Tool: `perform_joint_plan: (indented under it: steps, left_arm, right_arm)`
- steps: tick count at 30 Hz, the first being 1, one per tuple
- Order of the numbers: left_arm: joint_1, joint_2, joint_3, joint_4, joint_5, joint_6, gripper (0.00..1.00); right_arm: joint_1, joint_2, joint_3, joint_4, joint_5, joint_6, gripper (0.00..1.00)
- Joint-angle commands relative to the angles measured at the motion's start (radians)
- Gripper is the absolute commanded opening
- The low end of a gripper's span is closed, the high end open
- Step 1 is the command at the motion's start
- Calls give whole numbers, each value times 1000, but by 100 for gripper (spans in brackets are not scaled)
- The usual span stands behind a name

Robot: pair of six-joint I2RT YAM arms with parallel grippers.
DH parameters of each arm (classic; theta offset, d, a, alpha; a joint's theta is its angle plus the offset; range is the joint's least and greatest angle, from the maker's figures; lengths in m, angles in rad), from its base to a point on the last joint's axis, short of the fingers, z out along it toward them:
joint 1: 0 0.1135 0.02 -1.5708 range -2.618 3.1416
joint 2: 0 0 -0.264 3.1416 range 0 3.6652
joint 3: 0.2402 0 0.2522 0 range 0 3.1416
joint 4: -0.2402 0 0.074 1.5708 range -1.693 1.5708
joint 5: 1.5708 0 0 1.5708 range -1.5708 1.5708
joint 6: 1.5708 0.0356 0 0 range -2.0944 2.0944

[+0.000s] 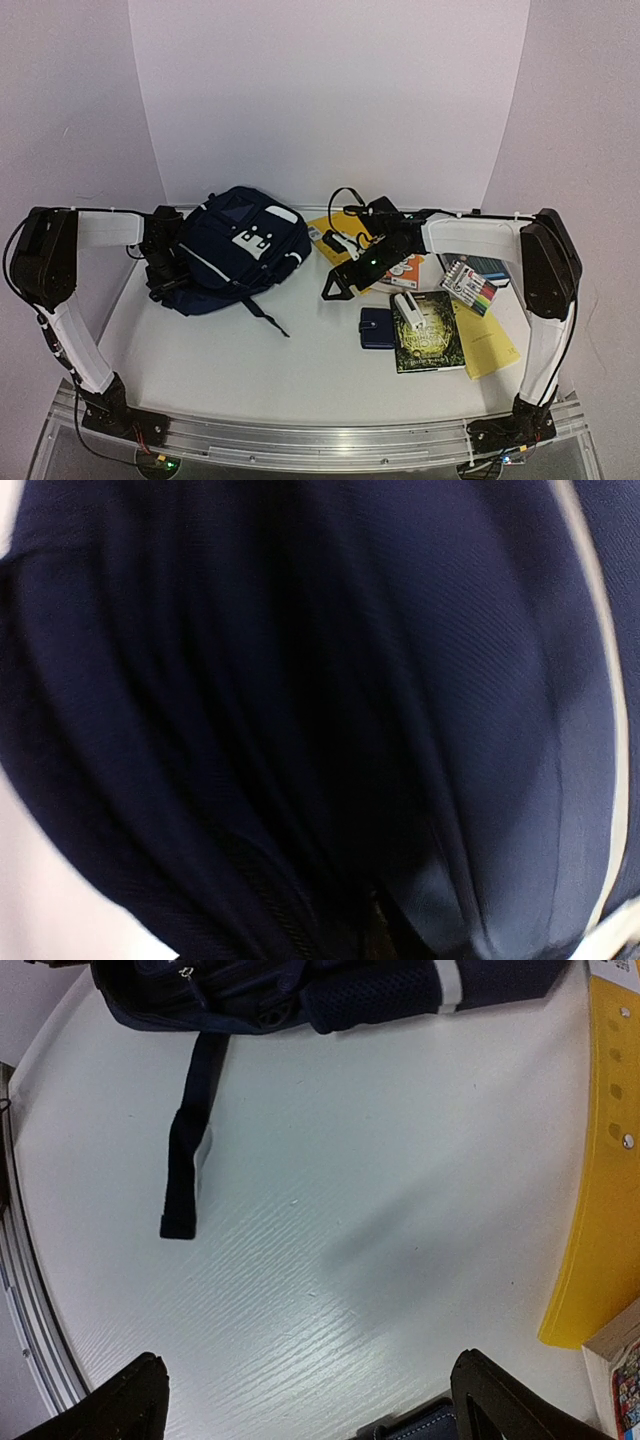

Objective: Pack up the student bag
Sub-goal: Adjust the student bag at the center of the board.

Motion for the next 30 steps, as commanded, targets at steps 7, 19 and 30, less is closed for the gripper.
perform_joint_plan:
  steps: [7, 19, 30]
  left_arm:
    - [-218, -254, -22, -26, 162, -42, 71]
    - [161, -101, 269, -86, 172, 155, 92]
    - [262, 230, 312, 40, 282, 143, 70]
  right_arm:
    - [-6, -7, 46, -13, 29, -11, 98]
    - [-6, -48, 34, -11, 49, -6, 98]
    - [-6, -91, -50, -13, 46, -21, 98]
